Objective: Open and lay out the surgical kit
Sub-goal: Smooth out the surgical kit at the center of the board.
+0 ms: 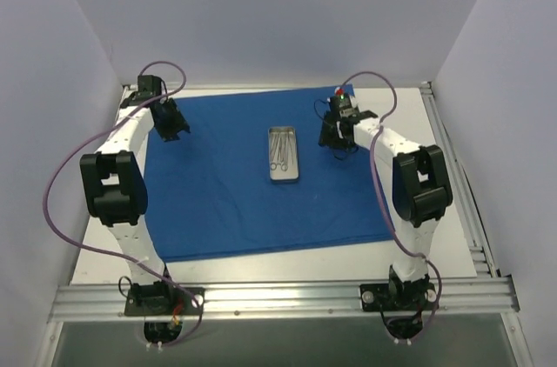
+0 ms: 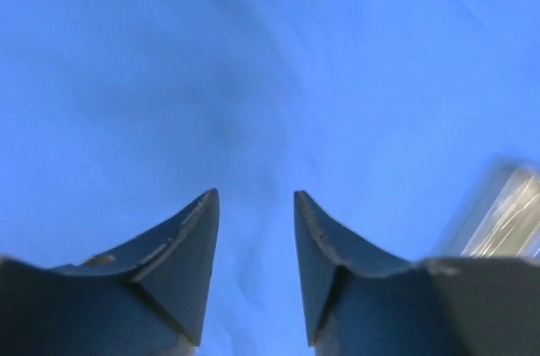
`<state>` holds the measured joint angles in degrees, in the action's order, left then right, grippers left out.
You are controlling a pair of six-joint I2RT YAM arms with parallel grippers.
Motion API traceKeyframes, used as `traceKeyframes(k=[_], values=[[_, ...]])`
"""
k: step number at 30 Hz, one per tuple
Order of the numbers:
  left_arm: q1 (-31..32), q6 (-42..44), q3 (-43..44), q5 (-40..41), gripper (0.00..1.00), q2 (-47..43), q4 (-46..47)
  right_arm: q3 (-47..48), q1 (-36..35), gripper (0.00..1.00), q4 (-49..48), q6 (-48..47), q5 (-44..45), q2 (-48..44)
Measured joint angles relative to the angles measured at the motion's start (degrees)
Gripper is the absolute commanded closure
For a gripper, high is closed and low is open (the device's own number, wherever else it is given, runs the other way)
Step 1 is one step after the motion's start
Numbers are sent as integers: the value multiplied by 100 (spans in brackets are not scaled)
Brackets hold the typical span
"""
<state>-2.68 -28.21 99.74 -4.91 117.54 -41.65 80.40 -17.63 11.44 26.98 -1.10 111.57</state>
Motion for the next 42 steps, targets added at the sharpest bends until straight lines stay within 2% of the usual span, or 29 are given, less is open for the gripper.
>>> traceKeyframes(k=[2,5,8,10,11,12,13,14,16,26,37,39,40,42], values=[[232,-243,-1108,13,45,-994,509,72,-90,58,76,-57,-28,-107],[643,-457,-1928,-11,45,-1871,903,188,-127,58,175,-153,-42,-199],[1038,-601,-2308,-166,53,-2223,1349,315,-127,59,234,-258,-107,-203],[1143,-721,-2575,-319,66,-2256,1674,367,-129,60,243,-321,-219,-203],[1165,-787,-2734,-376,71,-2253,1823,400,-129,69,247,-339,-262,-203],[1172,-855,-2898,-452,83,-2229,1939,442,-129,82,245,-367,-304,-199],[1174,-927,-3034,-505,88,-2194,2002,483,-133,95,245,-393,-330,-192],[1176,-979,-3167,-560,92,-2131,2094,533,-133,100,236,-407,-343,-170],[1178,-1058,-3303,-616,98,-1971,2201,675,-131,100,203,-407,-348,-66],[1296,-1368,-3342,-643,98,-1298,2481,627,28,100,-74,-245,-380,719],[1394,-1456,-3724,-153,96,-1292,2420,-461,271,100,-828,61,-492,404],[1464,-1342,-3657,55,89,-1325,2286,-540,271,100,-881,57,-507,348],[1517,-1281,-3609,181,75,-1349,2205,-577,269,100,-890,48,-522,313],[1676,-1082,-3392,459,60,-1379,1976,-662,249,100,-839,22,-533,216]])
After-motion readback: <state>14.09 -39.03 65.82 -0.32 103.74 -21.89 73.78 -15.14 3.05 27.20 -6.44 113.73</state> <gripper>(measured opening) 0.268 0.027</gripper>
